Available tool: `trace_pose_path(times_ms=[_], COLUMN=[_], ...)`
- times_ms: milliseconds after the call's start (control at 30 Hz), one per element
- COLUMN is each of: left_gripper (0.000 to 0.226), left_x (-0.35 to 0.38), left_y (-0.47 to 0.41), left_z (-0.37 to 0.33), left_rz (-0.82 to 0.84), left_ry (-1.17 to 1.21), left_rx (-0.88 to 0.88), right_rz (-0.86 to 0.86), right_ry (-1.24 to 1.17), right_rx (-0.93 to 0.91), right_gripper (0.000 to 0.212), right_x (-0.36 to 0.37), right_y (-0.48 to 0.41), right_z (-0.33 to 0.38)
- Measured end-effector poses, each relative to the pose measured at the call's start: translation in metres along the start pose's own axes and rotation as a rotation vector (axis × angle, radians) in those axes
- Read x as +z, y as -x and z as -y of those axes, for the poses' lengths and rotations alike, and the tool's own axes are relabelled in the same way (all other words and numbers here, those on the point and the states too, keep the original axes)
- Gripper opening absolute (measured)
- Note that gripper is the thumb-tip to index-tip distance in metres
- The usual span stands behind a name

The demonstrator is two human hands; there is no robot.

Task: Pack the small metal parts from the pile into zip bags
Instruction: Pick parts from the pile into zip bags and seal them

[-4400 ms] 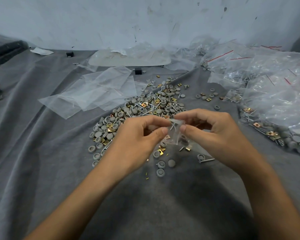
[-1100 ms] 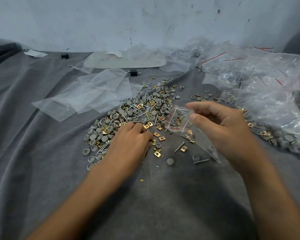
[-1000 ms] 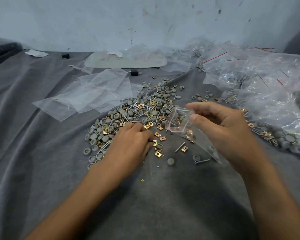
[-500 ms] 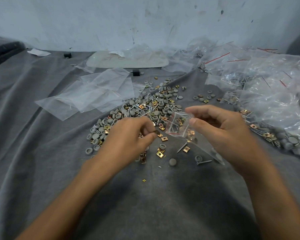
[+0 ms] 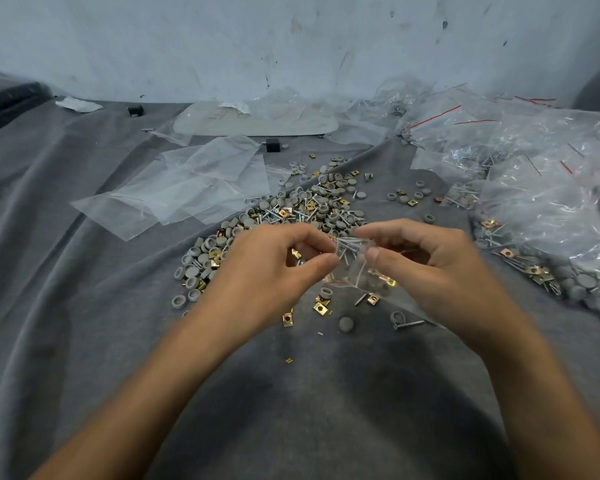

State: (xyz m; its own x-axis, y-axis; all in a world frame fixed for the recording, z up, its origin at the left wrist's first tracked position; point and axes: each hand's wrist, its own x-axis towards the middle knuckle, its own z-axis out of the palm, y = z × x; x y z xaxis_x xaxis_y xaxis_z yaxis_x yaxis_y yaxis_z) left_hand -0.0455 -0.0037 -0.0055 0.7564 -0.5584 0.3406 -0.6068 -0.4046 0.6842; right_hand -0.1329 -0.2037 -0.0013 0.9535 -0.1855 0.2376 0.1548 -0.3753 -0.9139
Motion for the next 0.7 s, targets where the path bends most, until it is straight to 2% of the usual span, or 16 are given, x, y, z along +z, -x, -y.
trace_pose_path(times_ms=[233,400,467,500,567,600,700], left_gripper=[0.011,0.032,0.029,0.021,0.005,0.007,0.010], left_x=[-0.001,0.007,0.007,0.005,0.002,0.003,0.013], left_y=[-0.001,-0.001,-0.002,-0.004,-0.005,-0.005,0.000], left_z=[0.002,-0.004,-0.002,0.001,0.011,0.016,0.019], left_rz=[-0.036,0.006,0.017,-0.013,-0.081,-0.087,0.039], left_ry=[0.124,0.231,0.291,0.293,0.217,0.148,-0.158], left_rx=[-0.020,-0.049,-0.065,-0.086,-0.106,-0.111,-0.109], right_rz=[-0.002,0.012,-0.010,-0.047,-0.150,-0.199,-0.285], right_ry=[0.002,0.016,0.010,0.008,-0.014,-0.036,-0.092], right_rx=[-0.001,-0.015,-0.029,-0.045,-0.083,-0.098,-0.122], right_gripper=[0.023,0.023,0.024,0.025,0.027,0.027,0.026], right_x=[0.000,0.000,-0.001,-0.003,-0.006,-0.007,-0.009], right_y=[0.001,0.000,0.000,-0.001,-0.003,-0.004,-0.006], right_z=[0.001,-0.001,-0.003,-0.005,-0.008,-0.009,-0.011])
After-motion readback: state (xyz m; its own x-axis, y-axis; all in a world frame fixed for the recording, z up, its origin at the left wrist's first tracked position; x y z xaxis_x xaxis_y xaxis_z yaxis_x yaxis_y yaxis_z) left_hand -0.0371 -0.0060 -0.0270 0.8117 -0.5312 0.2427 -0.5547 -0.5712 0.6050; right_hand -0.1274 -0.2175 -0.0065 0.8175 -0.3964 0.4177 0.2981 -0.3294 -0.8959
